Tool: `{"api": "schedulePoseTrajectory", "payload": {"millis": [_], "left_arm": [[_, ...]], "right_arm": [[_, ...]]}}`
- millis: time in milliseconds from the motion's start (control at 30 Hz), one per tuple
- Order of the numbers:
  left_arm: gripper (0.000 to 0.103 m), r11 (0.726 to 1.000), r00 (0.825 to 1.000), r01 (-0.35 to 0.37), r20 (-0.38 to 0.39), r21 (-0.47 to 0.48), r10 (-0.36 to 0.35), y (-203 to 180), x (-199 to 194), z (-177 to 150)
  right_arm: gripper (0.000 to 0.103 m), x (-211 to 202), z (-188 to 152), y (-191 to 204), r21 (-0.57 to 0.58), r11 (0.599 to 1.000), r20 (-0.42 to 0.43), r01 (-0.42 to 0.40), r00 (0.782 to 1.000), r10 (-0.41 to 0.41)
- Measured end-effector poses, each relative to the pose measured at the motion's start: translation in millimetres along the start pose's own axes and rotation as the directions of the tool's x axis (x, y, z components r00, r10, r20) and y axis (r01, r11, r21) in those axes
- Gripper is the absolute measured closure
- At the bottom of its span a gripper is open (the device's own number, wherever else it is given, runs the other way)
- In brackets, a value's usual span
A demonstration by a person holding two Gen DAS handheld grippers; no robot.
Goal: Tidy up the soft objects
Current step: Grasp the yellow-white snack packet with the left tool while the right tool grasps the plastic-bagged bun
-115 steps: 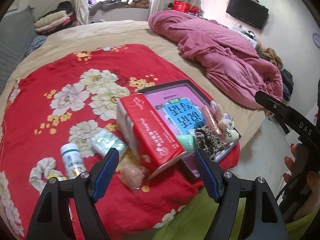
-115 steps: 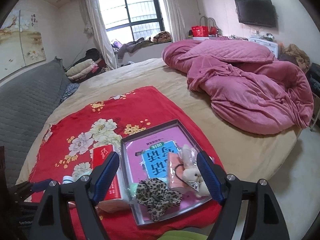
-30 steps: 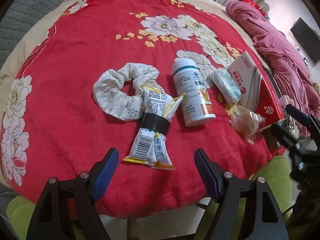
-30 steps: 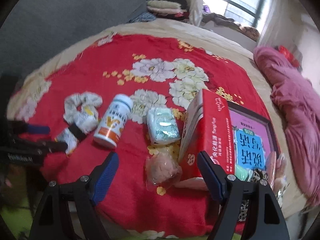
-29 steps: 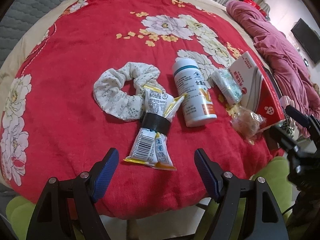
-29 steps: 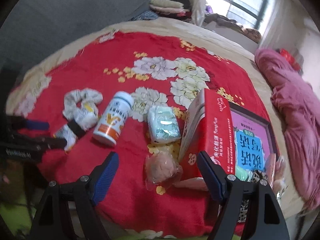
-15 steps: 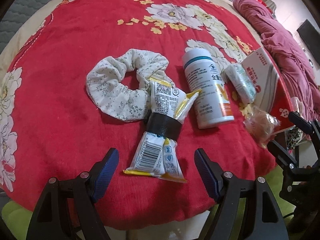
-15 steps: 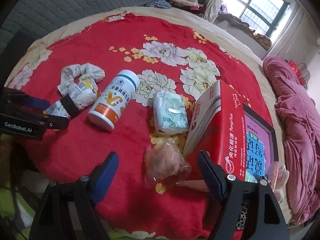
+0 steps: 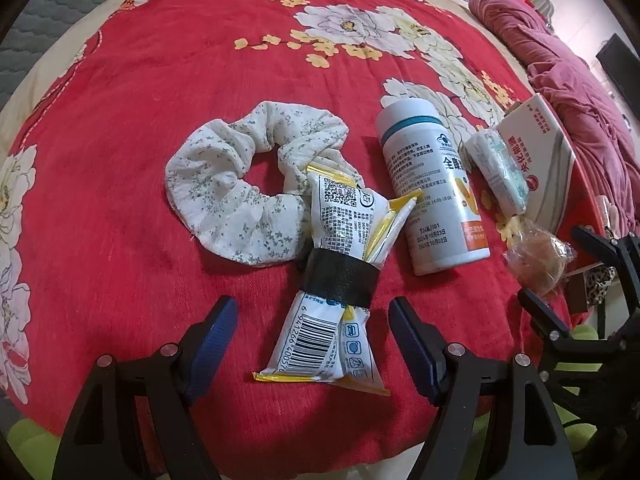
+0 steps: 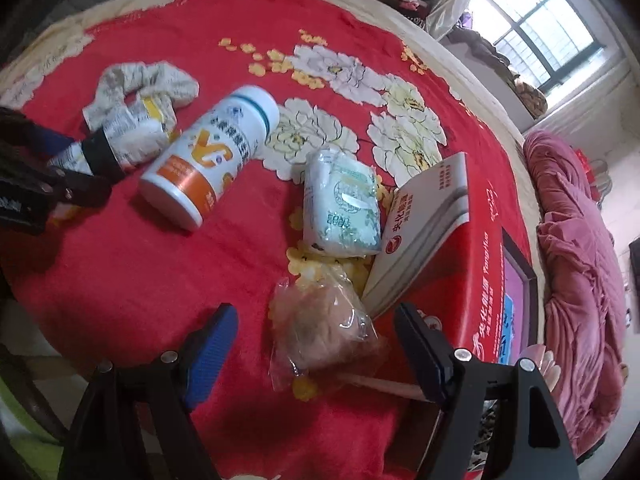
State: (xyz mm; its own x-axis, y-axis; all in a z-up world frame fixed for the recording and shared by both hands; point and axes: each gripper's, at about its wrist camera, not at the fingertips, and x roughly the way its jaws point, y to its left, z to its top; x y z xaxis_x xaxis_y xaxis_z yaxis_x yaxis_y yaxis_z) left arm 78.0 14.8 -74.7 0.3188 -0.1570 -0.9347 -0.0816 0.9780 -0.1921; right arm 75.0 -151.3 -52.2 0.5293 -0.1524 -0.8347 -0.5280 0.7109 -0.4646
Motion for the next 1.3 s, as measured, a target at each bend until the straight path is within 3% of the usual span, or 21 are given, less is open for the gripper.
{"api": "schedulePoseTrajectory", "payload": {"millis": [167, 300, 400, 433, 533, 800, 1100, 1300], "left_arm": [[0.024, 1.000, 1.000, 0.007, 0.007, 0.006, -0.007, 1, 0, 1], [0.024, 1.000, 1.000, 0.016, 0.007, 0.001, -0.016, 2, -1, 2], [0.024, 1.000, 1.000, 0.016, 0.008, 0.004, -0.016, 1, 0, 2], [0.024, 1.000, 1.000, 0.017, 0.007, 0.008, -0.017, 1, 0, 2], [0.025, 1.000, 1.000, 0.024, 0.010, 0.012, -0.024, -1, 0, 3], [0.058, 0.999, 0.999, 0.038, 0.013, 0.020, -0.038, -5, 1, 3], [0.066, 0.996, 0.996, 0.086, 0.027, 0.007, -0.087, -3, -5, 1], [0.067, 0.993, 0.991, 0.119, 0.055, 0.021, -0.120, -10, -23, -2]], "right_arm": [[0.023, 9, 5, 6, -0.025, 0.999, -0.037, 0.022, 0.999, -0.023], [0.024, 16, 8, 5, -0.015, 1.000, -0.062, -0.004, 0.998, 0.003], [0.035, 18, 9, 2, 0.005, 1.000, -0.067, -0.010, 0.998, 0.011], [0.045, 19, 9, 1, 0.013, 1.000, -0.072, -0.011, 0.997, 0.012], [0.048, 22, 10, 3, -0.017, 1.000, -0.084, 0.010, 0.996, -0.012], [0.052, 27, 10, 8, -0.047, 0.997, -0.067, 0.059, 0.996, -0.062], [0.052, 3, 10, -21, 0.140, 0.983, 0.008, -0.116, 0.993, 0.116], [0.052, -20, 10, -41, 0.258, 0.937, 0.106, -0.236, 0.971, 0.215]]}}
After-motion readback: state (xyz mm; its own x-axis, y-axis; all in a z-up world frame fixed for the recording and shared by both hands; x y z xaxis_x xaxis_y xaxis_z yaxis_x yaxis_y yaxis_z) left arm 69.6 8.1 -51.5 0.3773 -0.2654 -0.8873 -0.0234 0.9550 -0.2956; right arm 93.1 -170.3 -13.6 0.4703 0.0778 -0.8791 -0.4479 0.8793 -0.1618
